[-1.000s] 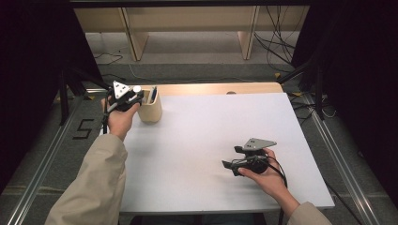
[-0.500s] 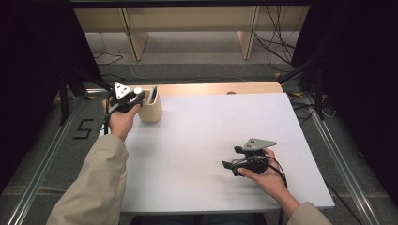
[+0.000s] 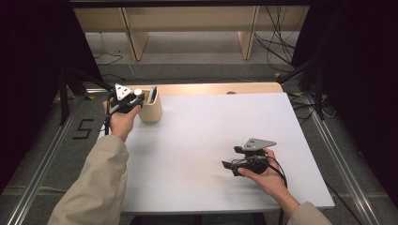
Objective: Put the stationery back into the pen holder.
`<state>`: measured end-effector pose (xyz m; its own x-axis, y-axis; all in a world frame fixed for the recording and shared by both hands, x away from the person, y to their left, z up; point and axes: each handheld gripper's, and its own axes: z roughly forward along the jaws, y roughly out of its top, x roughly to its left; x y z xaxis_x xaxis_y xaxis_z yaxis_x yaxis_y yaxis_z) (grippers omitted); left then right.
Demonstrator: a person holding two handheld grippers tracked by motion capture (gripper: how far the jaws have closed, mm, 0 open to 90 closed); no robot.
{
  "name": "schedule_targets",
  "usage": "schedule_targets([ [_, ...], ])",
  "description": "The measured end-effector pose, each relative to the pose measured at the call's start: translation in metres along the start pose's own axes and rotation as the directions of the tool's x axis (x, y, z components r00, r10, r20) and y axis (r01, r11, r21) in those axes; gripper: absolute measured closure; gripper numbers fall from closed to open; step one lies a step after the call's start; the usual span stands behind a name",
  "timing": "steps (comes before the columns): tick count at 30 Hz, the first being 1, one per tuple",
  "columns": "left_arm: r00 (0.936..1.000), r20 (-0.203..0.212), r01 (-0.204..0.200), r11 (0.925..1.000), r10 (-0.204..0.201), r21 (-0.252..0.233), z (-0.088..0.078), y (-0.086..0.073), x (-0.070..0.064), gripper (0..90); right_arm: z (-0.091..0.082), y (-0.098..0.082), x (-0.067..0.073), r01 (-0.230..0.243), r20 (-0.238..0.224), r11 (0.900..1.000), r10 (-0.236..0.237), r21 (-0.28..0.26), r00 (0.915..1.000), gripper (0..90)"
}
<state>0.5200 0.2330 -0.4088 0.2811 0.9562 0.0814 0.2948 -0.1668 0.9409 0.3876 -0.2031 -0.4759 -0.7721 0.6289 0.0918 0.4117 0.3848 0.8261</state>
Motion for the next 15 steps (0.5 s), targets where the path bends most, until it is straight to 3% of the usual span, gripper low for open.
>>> schedule_targets([
  [15, 1.0, -0.006, 0.002, 0.9998, -0.002, 0.017, 0.0043, -0.0032, 0.0005, 66.6, 0.0, -0.0001, 0.0003, 0.001, -0.001, 1.0, -0.001, 0.004, 1.0, 21.6],
])
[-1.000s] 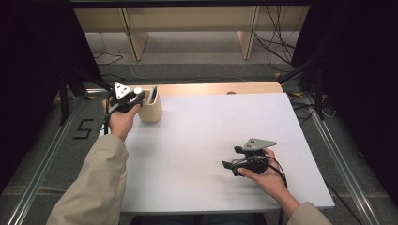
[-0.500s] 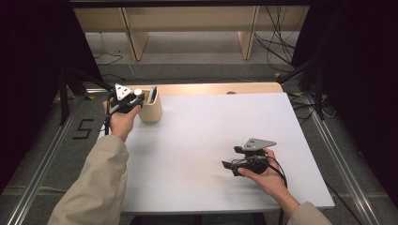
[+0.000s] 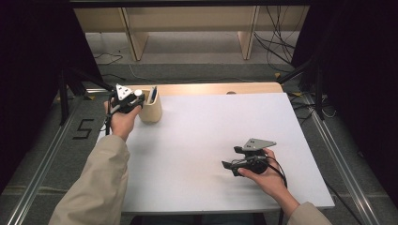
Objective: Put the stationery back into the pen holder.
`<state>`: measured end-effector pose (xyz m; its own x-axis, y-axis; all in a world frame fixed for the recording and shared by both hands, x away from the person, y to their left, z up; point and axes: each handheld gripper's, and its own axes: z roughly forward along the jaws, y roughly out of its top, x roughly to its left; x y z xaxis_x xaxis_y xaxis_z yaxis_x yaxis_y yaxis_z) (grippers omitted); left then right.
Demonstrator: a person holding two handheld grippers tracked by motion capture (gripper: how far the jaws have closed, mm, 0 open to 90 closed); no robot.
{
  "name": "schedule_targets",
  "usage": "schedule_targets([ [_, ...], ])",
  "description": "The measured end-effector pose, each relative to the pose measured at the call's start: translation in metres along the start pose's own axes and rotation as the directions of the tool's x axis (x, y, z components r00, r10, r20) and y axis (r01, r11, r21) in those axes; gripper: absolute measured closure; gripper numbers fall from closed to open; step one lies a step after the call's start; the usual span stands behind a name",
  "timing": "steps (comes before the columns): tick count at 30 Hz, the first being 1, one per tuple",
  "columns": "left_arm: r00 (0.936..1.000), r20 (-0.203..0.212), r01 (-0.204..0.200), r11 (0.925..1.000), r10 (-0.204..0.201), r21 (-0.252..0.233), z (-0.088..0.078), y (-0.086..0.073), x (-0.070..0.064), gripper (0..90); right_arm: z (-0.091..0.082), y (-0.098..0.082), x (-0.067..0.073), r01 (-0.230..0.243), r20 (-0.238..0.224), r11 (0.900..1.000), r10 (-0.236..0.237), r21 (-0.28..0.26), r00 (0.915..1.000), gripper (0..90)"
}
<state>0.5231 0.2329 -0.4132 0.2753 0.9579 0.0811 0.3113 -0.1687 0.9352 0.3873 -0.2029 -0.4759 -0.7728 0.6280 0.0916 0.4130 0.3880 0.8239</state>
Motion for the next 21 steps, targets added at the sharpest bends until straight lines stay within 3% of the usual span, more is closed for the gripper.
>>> schedule_targets([
  [21, 0.9999, 0.003, -0.016, 0.9989, 0.016, 0.045, 0.007, -0.0054, -0.0011, 66.3, 0.0005, -0.0002, 0.0004, -0.005, -0.004, 1.0, 0.005, -0.003, 1.0, 21.5],
])
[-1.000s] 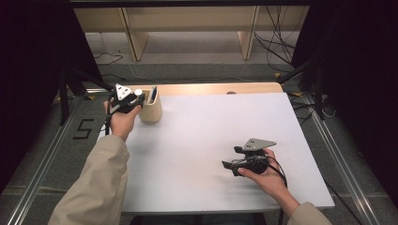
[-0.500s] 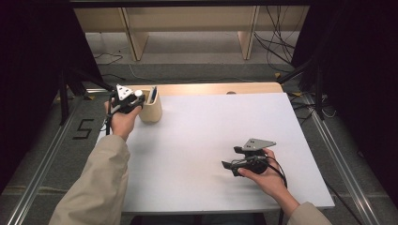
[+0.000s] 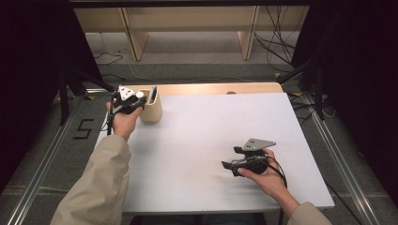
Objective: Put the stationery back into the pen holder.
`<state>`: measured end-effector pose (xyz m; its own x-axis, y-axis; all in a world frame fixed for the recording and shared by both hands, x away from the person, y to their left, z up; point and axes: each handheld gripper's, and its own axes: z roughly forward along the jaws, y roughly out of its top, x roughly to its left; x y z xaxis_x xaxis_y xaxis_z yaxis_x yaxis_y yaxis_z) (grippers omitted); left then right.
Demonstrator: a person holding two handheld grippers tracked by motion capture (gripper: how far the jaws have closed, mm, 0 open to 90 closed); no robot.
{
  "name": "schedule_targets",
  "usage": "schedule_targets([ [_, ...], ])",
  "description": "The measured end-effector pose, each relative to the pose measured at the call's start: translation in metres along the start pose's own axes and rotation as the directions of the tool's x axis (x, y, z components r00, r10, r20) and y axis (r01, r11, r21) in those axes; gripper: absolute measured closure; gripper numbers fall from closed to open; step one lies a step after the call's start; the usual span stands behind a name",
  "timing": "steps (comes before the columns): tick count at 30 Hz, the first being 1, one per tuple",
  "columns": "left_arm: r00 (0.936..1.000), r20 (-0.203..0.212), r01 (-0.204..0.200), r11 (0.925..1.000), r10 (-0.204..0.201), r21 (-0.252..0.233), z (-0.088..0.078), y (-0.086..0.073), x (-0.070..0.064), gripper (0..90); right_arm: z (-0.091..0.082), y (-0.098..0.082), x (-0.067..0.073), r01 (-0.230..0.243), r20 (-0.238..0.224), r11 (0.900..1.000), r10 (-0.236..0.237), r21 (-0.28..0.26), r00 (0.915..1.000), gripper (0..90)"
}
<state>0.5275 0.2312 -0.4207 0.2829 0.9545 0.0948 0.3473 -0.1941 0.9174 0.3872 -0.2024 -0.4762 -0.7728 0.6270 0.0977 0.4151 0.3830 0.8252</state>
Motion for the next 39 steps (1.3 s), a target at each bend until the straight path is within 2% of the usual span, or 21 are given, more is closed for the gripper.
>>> schedule_targets([
  [9, 1.0, -0.007, 0.002, 1.0, -0.002, 0.005, -0.001, -0.001, 0.001, 65.3, 0.0, 0.0, 0.0, -0.002, 0.0, 1.0, 0.002, -0.001, 1.0, 21.5],
  [12, 0.9998, -0.014, 0.01, 0.9999, -0.01, -0.013, -0.003, 0.001, 0.001, 60.8, 0.0, 0.0, 0.0, -0.001, 0.001, 1.0, 0.001, 0.002, 1.0, 21.5],
  [14, 0.9995, -0.032, 0.001, 0.9998, -0.002, -0.018, -0.006, 0.003, 0.001, 58.0, 0.0, 0.0, 0.0, 0.002, 0.0, 1.0, -0.002, 0.004, 1.0, 21.5],
  [18, 0.9993, -0.035, 0.009, 0.9995, -0.01, -0.031, -0.011, 0.006, 0.001, 53.6, 0.0, 0.0, 0.0, 0.002, 0.001, 1.0, -0.002, 0.004, 1.0, 21.5],
  [26, 0.999, 0.004, 0.045, 0.9987, -0.045, -0.021, -0.021, 0.008, 0.0, 44.9, 0.0, 0.0, 0.0, 0.002, 0.001, 1.0, -0.002, 0.002, 1.0, 21.5],
  [34, 0.998, 0.03, 0.055, 0.9984, -0.055, -0.014, -0.031, 0.009, -0.006, 36.8, -0.001, 0.0, 0.001, 0.0, 0.001, 1.0, 0.0, -0.002, 1.0, 21.5],
  [39, 0.9978, 0.043, 0.051, 0.9986, -0.051, -0.014, -0.036, 0.009, -0.009, 35.1, 0.0, 0.0, 0.001, 0.001, 0.002, 1.0, -0.001, -0.003, 1.0, 21.5],
])
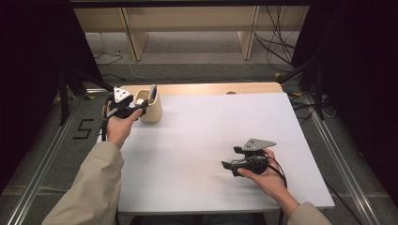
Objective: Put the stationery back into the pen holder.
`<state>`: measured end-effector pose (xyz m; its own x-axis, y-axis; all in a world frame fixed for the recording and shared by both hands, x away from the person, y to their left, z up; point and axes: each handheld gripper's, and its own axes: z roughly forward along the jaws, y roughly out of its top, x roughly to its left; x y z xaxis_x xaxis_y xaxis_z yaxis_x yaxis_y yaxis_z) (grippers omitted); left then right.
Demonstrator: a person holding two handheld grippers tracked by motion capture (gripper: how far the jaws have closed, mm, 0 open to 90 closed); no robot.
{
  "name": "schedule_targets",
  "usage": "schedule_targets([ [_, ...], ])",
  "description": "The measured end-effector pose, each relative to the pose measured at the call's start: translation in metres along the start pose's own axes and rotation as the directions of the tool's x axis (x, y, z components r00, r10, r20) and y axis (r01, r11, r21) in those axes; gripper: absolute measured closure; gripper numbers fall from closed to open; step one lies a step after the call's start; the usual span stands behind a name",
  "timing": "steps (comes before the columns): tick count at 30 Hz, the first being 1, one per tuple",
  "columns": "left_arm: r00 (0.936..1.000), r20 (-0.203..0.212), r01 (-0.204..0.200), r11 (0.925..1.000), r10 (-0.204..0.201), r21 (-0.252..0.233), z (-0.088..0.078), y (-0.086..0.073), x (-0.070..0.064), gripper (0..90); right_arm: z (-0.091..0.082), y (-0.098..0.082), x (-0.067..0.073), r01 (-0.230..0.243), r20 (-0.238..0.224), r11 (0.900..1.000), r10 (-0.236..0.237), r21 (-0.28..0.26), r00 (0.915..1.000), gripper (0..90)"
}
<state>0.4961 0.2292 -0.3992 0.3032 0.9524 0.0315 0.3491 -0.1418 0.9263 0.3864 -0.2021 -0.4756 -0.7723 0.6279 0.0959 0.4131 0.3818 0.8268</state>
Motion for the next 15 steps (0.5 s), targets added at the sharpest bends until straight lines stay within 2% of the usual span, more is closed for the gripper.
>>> schedule_targets([
  [8, 0.9996, 0.027, -0.01, 0.9999, 0.01, 0.01, -0.006, 0.0, -0.007, 33.1, 0.0, 0.0, 0.0, 0.002, 0.001, 1.0, -0.002, -0.003, 1.0, 21.5],
  [15, 0.9965, 0.081, -0.023, 0.999, 0.02, 0.037, -0.012, -0.002, -0.016, 31.1, 0.0, 0.0, 0.0, 0.0, 0.002, 1.0, 0.0, -0.005, 1.0, 21.5],
])
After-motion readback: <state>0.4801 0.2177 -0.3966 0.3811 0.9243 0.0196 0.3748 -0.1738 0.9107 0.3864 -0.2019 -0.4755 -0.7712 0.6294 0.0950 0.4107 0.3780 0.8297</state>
